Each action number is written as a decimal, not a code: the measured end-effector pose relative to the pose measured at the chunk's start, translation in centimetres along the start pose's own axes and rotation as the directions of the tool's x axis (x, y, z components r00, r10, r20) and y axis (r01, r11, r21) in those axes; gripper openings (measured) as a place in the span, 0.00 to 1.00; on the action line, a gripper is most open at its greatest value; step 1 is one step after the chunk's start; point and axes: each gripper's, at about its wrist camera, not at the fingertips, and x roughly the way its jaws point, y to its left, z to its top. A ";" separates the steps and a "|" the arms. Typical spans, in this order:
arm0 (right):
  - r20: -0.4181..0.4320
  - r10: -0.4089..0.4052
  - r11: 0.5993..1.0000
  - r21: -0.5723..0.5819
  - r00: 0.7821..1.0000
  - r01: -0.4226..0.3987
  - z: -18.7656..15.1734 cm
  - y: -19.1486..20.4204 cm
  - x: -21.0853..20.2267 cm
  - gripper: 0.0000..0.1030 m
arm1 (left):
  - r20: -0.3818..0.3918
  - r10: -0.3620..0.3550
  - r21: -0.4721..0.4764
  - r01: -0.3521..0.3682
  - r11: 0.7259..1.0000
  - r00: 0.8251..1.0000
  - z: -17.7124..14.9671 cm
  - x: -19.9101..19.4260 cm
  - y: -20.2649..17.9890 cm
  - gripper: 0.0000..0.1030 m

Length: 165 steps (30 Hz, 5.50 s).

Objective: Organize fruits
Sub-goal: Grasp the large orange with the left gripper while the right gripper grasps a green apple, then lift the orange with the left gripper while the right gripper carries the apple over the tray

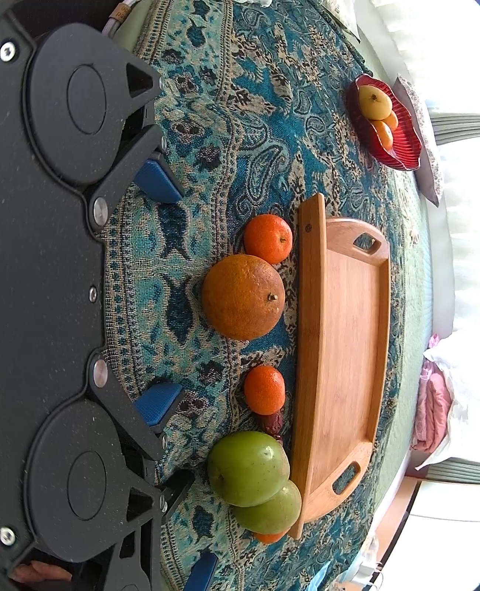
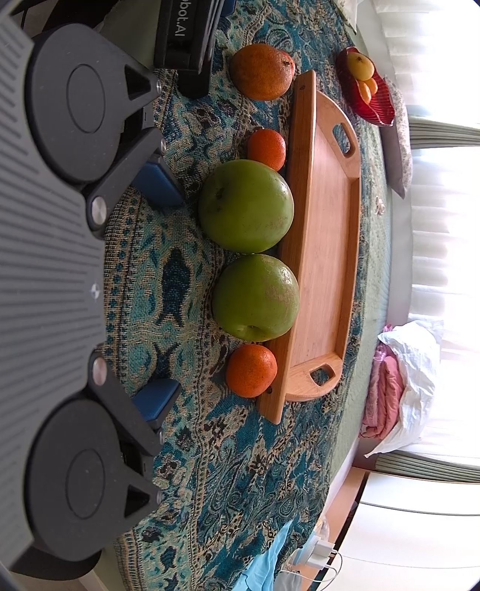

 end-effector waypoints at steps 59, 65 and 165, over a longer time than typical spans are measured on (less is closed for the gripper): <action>0.255 0.038 0.992 0.110 0.966 -0.068 -0.9 4.9 1.4 0.61 | 0.293 -0.095 -0.075 0.121 0.990 0.952 -1.0 1.8 1.6 0.51; 0.270 0.018 0.995 0.090 0.963 -0.043 -1.2 5.4 1.8 0.61 | 0.320 -0.098 -0.064 0.125 0.990 0.942 -1.5 1.9 1.5 0.51; -0.053 0.084 0.990 0.116 0.995 -0.077 10.3 -3.9 10.7 0.54 | 0.085 -0.041 0.047 0.037 0.998 0.996 13.9 11.7 -0.8 0.47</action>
